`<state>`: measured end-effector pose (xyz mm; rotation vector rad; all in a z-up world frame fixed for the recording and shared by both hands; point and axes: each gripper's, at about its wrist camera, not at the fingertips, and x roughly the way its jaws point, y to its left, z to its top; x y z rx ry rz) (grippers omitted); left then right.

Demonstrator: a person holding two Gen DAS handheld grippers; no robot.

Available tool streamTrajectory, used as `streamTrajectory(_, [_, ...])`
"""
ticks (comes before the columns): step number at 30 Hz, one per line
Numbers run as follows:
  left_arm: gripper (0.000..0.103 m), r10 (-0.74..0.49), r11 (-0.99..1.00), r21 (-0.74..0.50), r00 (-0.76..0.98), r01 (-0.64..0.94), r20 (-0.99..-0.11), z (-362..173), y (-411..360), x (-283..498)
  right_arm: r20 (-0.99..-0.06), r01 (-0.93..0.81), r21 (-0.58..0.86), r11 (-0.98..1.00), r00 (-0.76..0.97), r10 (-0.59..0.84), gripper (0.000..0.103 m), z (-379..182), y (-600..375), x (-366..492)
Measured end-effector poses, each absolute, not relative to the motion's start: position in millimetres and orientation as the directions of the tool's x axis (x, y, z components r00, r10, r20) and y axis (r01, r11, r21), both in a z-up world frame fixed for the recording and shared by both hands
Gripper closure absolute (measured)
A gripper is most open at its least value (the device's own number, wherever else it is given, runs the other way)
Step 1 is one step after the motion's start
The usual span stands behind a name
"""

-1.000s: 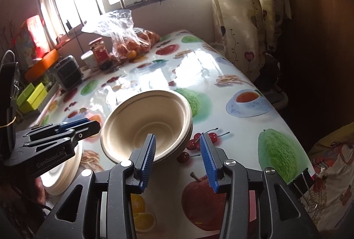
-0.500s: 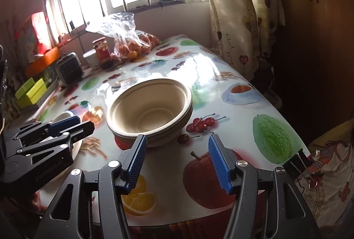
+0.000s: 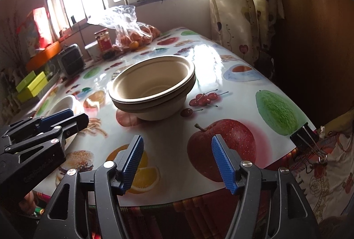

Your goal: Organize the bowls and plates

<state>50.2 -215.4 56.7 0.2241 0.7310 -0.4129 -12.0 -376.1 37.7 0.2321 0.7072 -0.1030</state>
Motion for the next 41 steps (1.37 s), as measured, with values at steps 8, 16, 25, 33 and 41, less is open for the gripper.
streamTrajectory(8, [0.071,-0.292,0.894,0.051,0.665,0.446,-0.687,54,-216,39,-0.648,0.164,0.192,0.968,0.762,0.0,0.038,36,-374,-18])
streamTrajectory(16, [0.071,-0.302,0.891,0.046,0.665,0.452,-0.683,55,-215,32,-0.648,0.149,0.186,0.971,0.761,0.008,0.038,35,-368,-21])
streamTrajectory(25, [0.071,-0.308,0.89,0.041,0.665,0.455,-0.68,56,-213,28,-0.647,0.148,0.185,0.971,0.762,0.007,0.038,35,-367,-21])
streamTrajectory(33, [0.071,-0.307,0.892,0.04,0.668,0.45,-0.678,57,-211,27,-0.647,0.148,0.186,0.971,0.763,0.007,0.038,35,-367,-21])
streamTrajectory(41, [0.071,-0.3,0.894,0.048,0.675,0.445,-0.674,59,-212,25,-0.646,0.147,0.187,0.971,0.763,0.009,0.038,35,-366,-21])
